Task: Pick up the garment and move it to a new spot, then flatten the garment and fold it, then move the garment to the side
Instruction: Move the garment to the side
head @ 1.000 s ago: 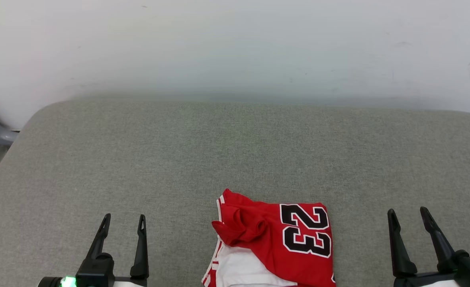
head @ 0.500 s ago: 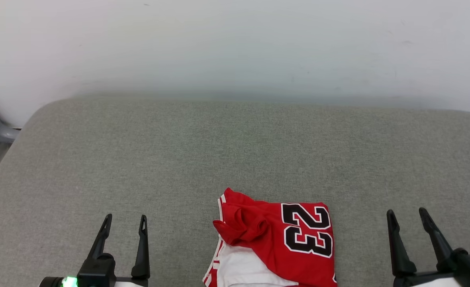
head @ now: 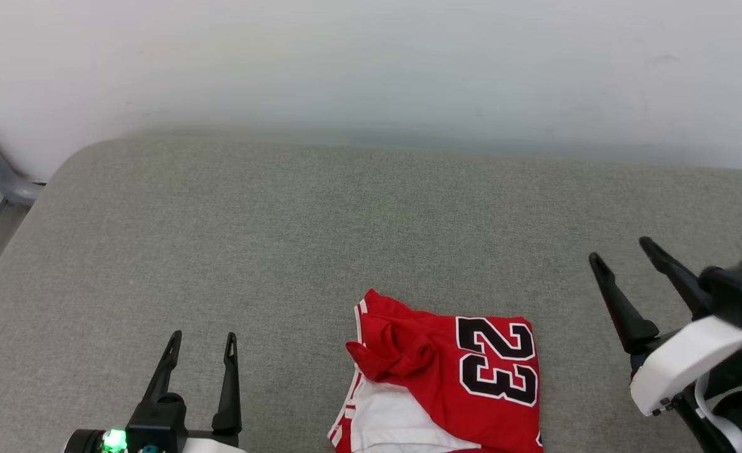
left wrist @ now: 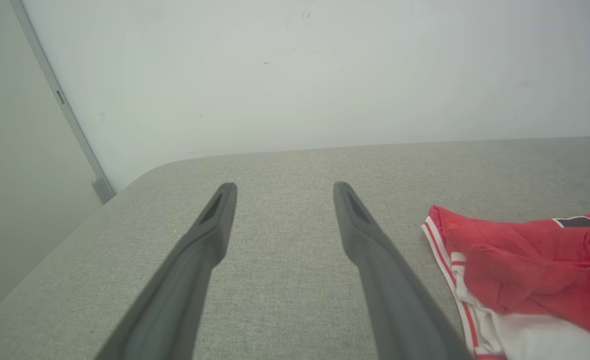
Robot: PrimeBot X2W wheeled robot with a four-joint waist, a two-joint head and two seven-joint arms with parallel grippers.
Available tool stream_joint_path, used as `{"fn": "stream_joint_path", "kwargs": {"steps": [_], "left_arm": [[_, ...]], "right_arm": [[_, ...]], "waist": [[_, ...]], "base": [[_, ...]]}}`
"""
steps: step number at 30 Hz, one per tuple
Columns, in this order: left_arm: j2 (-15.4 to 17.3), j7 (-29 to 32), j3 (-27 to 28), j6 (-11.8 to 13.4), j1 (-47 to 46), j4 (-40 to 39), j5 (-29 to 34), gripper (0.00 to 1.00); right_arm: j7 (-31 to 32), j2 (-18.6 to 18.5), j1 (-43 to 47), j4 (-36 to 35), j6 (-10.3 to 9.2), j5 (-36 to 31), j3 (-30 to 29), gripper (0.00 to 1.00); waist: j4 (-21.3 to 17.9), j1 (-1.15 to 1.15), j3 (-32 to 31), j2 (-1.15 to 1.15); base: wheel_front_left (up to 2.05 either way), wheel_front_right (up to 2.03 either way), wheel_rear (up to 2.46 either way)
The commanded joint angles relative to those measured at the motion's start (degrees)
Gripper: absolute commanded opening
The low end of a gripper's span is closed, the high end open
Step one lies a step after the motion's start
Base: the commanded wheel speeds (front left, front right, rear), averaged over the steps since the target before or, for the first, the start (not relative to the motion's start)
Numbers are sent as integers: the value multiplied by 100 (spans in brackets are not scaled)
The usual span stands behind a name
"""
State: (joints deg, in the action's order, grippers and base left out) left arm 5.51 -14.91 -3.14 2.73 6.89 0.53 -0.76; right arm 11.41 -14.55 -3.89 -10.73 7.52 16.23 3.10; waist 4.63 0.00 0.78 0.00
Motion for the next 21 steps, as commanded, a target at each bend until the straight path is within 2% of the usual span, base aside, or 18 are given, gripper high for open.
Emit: {"fn": "stream_joint_path", "kwargs": {"steps": [1, 6, 11, 16, 21], "left_arm": [[-5, -41, 0, -9, -63, 12, -37, 100], [-33, -41, -29, 24, -124, -8, -38, 100], [-54, -41, -53, 18, -184, 7, -46, 100], [-81, -41, -84, -2, -294, 24, -35, 100], [-109, -41, -116, -15, -387, 32, -38, 100]], "right_arm": [[287, -174, -138, -5, -7, 125, 101, 100], [1747, -716, -518, 122, -6, 725, 591, 100], [2857, -1059, -752, 406, -7, 1282, 938, 100], [3622, -1241, -804, 709, -6, 1733, 1226, 100], [3941, -1216, -747, 935, -6, 2010, 1390, 100]], "waist": [[28, 0, 31, 0], [79, 0, 122, 0], [128, 0, 229, 0], [203, 0, 330, 0], [311, 0, 438, 0]], "base": [[0, 0, 0], [0, 0, 0], [0, 0, 0], [0, 0, 0], [0, 0, 0]]}}
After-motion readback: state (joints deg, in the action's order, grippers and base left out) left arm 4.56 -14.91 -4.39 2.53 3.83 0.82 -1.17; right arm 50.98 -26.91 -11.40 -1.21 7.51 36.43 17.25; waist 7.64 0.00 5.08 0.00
